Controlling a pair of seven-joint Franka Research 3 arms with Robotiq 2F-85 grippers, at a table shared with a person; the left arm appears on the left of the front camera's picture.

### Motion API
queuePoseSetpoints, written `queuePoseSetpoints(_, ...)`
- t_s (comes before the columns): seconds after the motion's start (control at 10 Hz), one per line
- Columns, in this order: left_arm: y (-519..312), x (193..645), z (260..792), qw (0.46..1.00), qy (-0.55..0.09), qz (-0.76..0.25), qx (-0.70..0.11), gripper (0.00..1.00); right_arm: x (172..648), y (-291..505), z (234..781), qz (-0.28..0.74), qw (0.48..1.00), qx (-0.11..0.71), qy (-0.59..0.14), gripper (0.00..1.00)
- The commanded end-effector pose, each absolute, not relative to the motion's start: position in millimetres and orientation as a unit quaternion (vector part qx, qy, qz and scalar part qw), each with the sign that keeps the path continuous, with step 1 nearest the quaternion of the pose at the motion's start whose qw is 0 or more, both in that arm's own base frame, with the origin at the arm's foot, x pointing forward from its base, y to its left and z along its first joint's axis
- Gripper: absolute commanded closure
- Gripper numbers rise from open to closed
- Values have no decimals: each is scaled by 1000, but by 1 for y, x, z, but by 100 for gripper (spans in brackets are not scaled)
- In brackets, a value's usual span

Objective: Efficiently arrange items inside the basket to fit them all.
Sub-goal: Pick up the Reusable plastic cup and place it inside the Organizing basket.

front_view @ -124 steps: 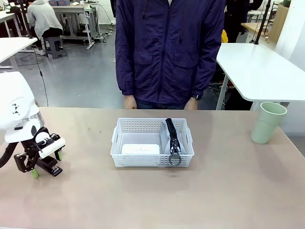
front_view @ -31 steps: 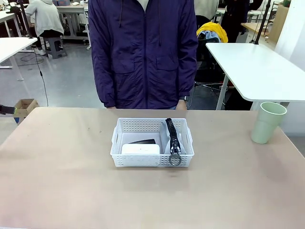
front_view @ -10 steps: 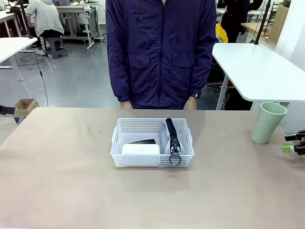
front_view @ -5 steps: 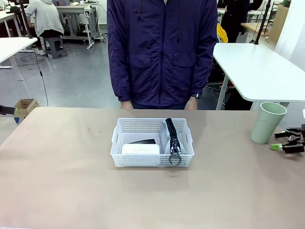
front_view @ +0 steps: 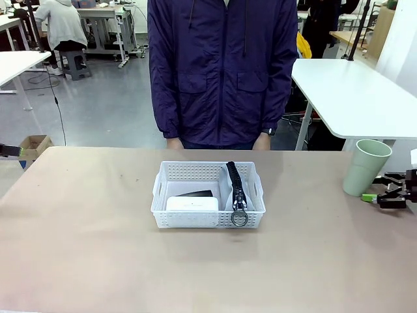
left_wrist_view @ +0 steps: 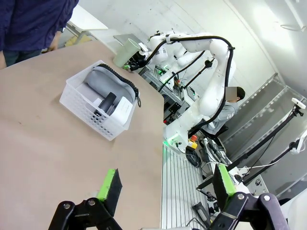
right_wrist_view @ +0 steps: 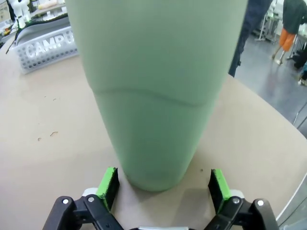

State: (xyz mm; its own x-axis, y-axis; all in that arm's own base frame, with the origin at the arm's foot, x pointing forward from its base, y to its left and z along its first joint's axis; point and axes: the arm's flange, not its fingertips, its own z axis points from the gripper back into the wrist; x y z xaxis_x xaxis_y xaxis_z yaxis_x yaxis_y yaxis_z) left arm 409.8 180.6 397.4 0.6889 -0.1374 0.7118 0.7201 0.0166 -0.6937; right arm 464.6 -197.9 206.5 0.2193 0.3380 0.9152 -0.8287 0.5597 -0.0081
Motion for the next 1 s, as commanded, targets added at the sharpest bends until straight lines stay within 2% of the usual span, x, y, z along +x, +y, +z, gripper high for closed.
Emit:
queuePoseSetpoints(0.0,180,407,399,673,-236,-327,-621,0,468,-188,197,402,719,243,-511,0)
queuePoseSetpoints(0.4,180,407,399,673,-236,-327,-621,0,479,-176,196,399,695,299,-518,0)
queuePoseSetpoints(0.9,180,407,399,673,-236,-327,-621,0,490,-175,217,344,669,394,-528,0)
